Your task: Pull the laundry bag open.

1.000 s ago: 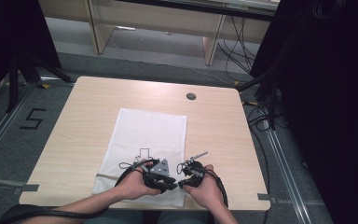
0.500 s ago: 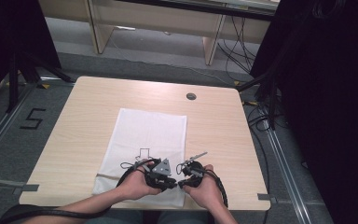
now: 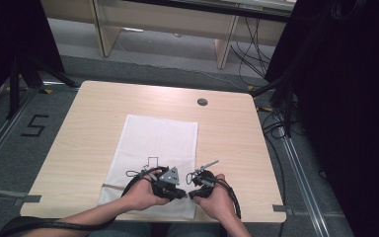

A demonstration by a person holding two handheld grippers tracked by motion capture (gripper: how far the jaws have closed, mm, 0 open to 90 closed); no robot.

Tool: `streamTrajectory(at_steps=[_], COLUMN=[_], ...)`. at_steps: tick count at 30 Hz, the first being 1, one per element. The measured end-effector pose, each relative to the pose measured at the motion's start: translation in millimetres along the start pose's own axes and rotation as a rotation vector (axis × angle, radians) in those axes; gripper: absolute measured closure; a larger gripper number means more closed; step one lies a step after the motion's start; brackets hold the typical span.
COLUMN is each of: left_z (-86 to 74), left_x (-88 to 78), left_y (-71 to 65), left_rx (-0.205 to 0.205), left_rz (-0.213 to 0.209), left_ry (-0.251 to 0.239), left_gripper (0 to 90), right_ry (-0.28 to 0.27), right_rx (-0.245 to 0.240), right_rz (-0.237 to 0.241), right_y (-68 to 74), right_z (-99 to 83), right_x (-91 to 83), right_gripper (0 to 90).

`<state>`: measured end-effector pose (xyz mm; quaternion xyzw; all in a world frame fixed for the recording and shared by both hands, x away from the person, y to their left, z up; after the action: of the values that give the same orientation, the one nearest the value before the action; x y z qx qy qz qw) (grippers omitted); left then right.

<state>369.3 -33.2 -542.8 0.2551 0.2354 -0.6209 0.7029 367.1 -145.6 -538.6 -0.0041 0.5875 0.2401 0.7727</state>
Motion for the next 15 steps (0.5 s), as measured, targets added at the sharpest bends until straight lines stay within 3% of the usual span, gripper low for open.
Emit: streamTrajectory(at_steps=[8,10,15], left_z=[-0.9,-1.2,-2.3], left_x=[-2.8,-5.2,-6.8], left_y=[0.4,0.9,1.1], left_rx=[-0.016,-0.018,-0.032], left_rz=[-0.006,-0.007,-0.007], left_ry=[0.008,0.007,-0.001], left_gripper=[87.3,87.3,87.2], right_ry=[0.007,-0.004,0.007], right_rx=[0.004,-0.021,0.008], right_rz=[0.002,0.008,0.011], right_y=[0.7,-0.1,1.8], right_z=[-1.7,-0.7,-1.8], right_x=[-0.9,-0.2,-0.5], right_gripper=[90.0,90.0,90.0])
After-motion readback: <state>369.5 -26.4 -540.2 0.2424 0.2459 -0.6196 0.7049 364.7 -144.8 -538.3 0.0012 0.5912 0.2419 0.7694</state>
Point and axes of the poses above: each handheld gripper's, and its own axes: x roughly forward along the jaws, z roughly out of its top, y roughly to its left, the point moved 6 cm from there along x, roughly forward along the jaws, and after that the axes turned 15 degrees about x, right-handed, at the moved point
